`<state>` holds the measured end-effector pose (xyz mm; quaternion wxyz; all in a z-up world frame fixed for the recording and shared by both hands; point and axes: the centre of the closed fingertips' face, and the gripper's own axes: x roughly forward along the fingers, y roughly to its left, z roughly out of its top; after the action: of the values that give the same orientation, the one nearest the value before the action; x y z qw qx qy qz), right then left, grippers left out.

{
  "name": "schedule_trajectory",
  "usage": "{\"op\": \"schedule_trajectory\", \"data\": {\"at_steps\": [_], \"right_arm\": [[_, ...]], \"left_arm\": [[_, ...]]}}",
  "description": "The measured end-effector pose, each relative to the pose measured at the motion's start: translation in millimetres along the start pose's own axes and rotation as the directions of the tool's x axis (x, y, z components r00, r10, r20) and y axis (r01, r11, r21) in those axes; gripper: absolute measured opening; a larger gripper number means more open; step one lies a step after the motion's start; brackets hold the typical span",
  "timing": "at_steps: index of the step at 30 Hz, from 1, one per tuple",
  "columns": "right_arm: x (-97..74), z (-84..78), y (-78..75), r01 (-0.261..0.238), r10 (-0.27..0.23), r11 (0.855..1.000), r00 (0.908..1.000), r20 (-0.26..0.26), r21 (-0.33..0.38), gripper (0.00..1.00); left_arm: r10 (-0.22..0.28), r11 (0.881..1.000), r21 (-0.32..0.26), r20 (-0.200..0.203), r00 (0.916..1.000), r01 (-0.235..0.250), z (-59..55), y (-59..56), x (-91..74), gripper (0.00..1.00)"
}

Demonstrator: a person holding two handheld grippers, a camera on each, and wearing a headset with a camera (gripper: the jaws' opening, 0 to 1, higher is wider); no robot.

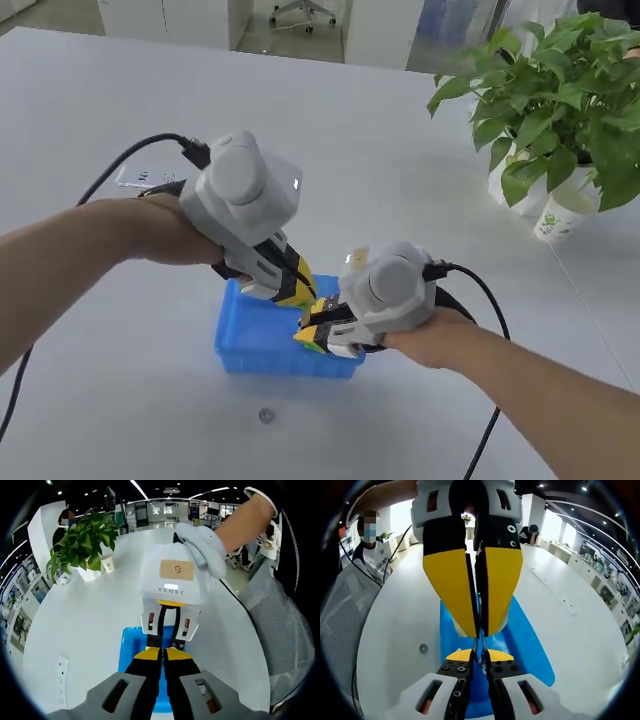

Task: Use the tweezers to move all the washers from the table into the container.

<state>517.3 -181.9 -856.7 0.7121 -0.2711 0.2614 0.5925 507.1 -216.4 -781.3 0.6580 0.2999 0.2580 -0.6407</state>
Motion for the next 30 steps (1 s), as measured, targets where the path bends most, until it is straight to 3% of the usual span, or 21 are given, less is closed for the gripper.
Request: {"op": "schedule_trajectory", "data": {"at_steps": [30], "right_arm": [[0.9, -4.6, -2.5, -0.006, 0.006, 1.000, 0.9999, -0.012, -0.003, 0.13]], "left_arm": [[0.009, 1.000, -0.003, -0.008, 0.9999, -0.009, -2.6, 4.6, 2.2, 0.05]]}}
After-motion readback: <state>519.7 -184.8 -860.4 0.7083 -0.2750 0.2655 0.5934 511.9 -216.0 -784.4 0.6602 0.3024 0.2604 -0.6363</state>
